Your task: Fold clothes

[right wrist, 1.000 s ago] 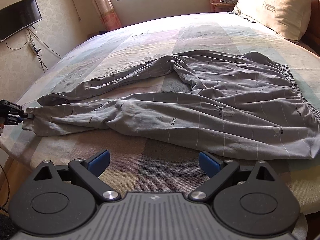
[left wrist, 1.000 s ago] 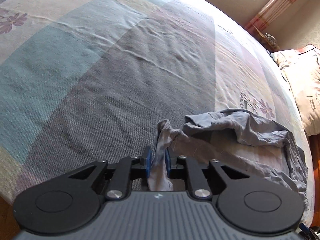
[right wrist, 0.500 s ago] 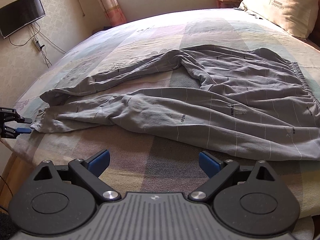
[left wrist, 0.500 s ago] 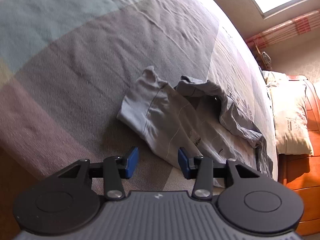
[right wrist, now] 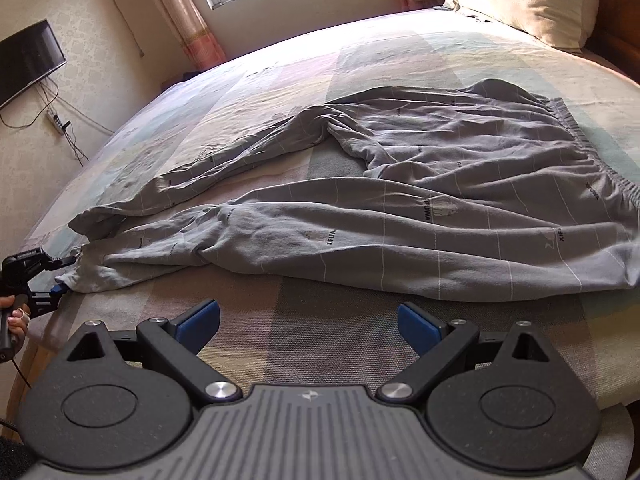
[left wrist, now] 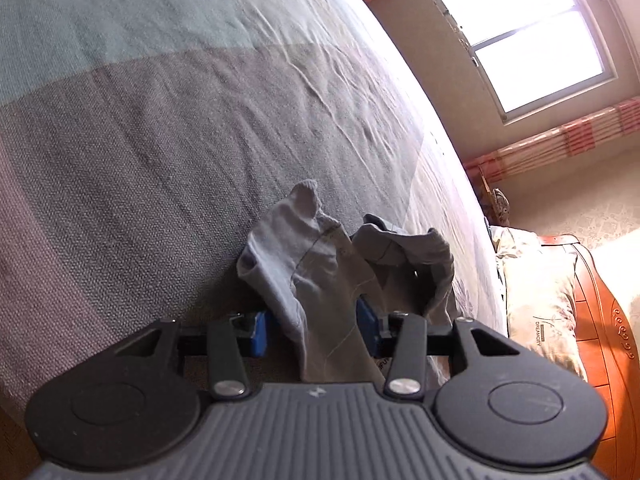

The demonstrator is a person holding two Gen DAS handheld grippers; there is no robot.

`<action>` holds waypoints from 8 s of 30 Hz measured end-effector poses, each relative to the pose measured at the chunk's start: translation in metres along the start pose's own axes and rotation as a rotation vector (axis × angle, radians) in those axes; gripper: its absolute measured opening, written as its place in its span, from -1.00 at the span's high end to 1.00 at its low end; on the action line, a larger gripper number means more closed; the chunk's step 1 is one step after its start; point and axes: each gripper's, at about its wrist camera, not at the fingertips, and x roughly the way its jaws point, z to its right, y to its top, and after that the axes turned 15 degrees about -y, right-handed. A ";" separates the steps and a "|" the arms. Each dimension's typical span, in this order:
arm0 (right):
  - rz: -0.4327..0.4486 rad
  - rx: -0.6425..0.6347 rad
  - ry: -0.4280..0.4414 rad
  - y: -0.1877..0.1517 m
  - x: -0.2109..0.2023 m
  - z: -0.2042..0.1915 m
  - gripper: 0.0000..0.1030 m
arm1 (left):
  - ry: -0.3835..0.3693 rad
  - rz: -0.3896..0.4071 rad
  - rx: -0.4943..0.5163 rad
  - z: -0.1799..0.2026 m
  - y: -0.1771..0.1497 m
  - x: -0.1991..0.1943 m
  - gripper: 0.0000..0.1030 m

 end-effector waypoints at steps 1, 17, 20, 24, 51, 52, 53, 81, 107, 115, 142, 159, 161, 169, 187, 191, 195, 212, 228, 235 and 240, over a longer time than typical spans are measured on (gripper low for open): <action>-0.009 0.035 0.003 -0.001 0.001 0.007 -0.90 | 0.008 0.001 0.023 0.002 -0.002 0.001 0.19; -0.034 0.291 -0.050 -0.007 0.009 0.073 -0.90 | 0.121 -0.014 0.231 0.087 0.018 -0.043 0.86; -0.031 0.323 -0.054 -0.005 0.010 0.083 -0.90 | 0.085 0.025 0.266 0.106 0.028 -0.056 0.86; -0.026 0.365 -0.059 -0.003 0.011 0.095 -0.90 | 0.110 0.038 0.290 0.108 0.043 -0.051 0.86; -0.110 -0.209 -0.018 0.002 0.038 -0.004 0.02 | 0.145 -0.580 0.922 0.172 -0.120 0.024 0.17; -0.101 -0.258 -0.044 0.001 0.037 -0.007 0.27 | 0.109 -0.626 0.947 0.179 -0.135 0.035 0.15; -0.092 -0.296 -0.062 0.000 0.036 -0.009 0.48 | 0.073 -0.673 0.972 0.186 -0.150 0.046 0.14; 0.027 -0.351 -0.112 0.071 0.069 0.020 0.52 | -0.163 -0.855 0.832 0.226 -0.219 0.217 -0.03; -0.013 -0.340 -0.179 0.073 0.093 0.053 0.50 | -0.253 -0.924 1.237 0.261 -0.293 0.176 -0.07; -0.009 -0.262 -0.041 0.038 0.037 0.060 0.41 | -0.269 -0.964 1.281 0.258 -0.316 0.188 -0.07; 0.025 0.043 -0.168 0.078 0.080 0.146 0.30 | -0.235 -0.901 1.138 0.263 -0.305 0.227 -0.08; 0.044 0.517 0.186 0.012 0.074 0.196 -0.10 | -0.200 -0.855 1.385 0.270 -0.329 0.196 -0.10; 0.072 0.516 0.183 0.016 0.079 0.196 -0.10 | -0.192 -0.845 1.370 0.269 -0.325 0.188 -0.11; 0.183 0.584 0.321 0.017 0.051 0.195 -0.16 | -0.128 -0.821 1.347 0.258 -0.316 0.162 -0.20; 0.089 0.628 0.206 -0.009 0.056 0.206 -0.17 | -0.077 -0.711 1.364 0.254 -0.293 0.143 -0.22; 0.113 0.648 0.160 -0.005 0.050 0.219 -0.18 | -0.054 -0.734 1.381 0.250 -0.279 0.161 -0.21; 0.158 0.697 0.091 0.007 0.045 0.242 -0.18 | -0.028 -0.801 1.418 0.243 -0.282 0.171 -0.19; 0.143 0.148 -0.208 0.037 0.010 0.192 -0.19 | -0.104 -0.870 1.450 0.248 -0.294 0.146 -0.23; 0.048 -0.947 -0.345 0.038 0.057 0.081 0.96 | -0.044 -0.845 1.434 0.247 -0.294 0.127 -0.25; 0.027 -0.997 -0.279 0.028 0.000 0.109 0.97 | 0.008 -0.860 1.399 0.235 -0.286 0.109 -0.25; -0.068 -1.037 -0.335 0.009 -0.003 0.125 0.96 | 0.052 -0.864 1.309 0.220 -0.270 0.100 -0.25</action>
